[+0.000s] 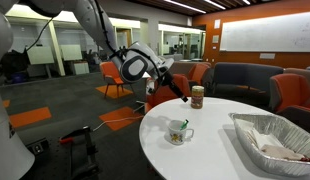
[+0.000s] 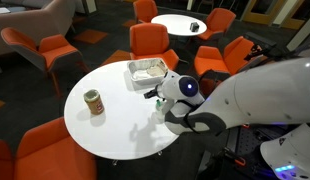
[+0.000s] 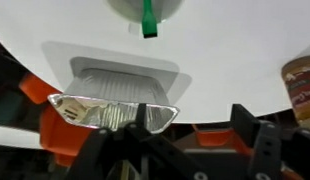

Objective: Put the marker in the mug

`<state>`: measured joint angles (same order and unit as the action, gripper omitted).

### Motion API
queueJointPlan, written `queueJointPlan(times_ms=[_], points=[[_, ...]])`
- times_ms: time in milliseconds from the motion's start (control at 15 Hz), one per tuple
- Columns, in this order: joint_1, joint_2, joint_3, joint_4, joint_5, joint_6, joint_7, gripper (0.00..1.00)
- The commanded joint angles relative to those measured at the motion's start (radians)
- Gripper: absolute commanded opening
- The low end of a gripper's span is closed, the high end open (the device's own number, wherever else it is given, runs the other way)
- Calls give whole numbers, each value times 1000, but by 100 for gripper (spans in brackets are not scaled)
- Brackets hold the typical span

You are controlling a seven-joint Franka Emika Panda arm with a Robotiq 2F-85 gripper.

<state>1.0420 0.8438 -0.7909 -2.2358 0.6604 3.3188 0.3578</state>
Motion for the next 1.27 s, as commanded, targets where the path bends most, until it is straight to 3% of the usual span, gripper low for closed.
queueJointPlan(times_ms=[0,267,333,533,867,1000,1200], points=[[-87,-230,42,-47,-92,-119,-104,100],[-159,-365,71,-43,-145,-285,-222,100],[-221,-416,113,-55,-270,-311,-160,100],[-365,-496,238,-50,-416,-447,-169,100],[-705,-567,553,-16,-540,-712,-200,100],[-785,-570,628,-8,-569,-746,-200,100],[-837,-575,682,-8,-657,-732,-179,100]])
